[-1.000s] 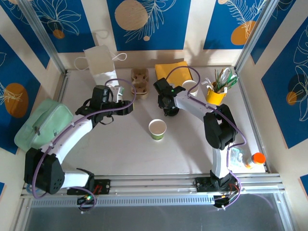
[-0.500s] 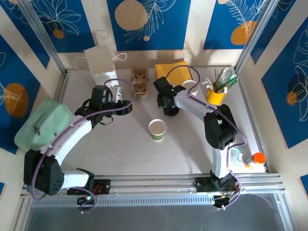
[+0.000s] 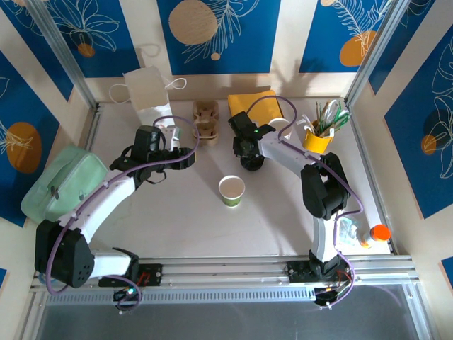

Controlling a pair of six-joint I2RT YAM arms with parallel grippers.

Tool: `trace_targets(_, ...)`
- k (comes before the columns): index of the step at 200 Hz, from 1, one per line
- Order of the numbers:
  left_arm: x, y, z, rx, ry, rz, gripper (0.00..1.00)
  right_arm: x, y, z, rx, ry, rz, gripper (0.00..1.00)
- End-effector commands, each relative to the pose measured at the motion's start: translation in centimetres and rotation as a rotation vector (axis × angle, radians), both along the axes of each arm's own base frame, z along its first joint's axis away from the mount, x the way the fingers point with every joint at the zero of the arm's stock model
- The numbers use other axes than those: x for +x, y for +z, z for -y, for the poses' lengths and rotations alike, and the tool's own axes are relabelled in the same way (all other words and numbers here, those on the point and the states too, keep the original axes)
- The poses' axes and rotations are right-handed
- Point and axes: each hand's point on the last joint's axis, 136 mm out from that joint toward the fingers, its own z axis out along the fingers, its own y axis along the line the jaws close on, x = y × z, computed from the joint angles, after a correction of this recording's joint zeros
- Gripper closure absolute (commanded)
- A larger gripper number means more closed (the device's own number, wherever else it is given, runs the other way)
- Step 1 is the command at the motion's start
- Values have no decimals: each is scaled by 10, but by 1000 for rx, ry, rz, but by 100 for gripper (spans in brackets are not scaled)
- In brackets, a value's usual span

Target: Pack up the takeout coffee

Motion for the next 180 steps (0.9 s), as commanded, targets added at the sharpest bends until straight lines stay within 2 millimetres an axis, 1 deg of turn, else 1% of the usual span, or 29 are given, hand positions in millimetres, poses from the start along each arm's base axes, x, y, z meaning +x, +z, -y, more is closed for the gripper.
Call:
trace_targets(1,0,7,-5,-5,13,22,48,6,-1,-6,26,6,-8,75)
trace_targets(43,-1,6,-5,-1,15,19,48,8,-2,-9,38,10,-10,80)
trace_targets(91,-2,7,-6,-2,17,24,48,8,-4,-10,44,6,-14,79)
trace_targets(137,-3,7,-7,-2,18,23,48,8,1,-10,46,10,-5,86)
trace_targets(180,-3,5,-6,-5,18,16,48,6,6,-11,58,23,-2,87)
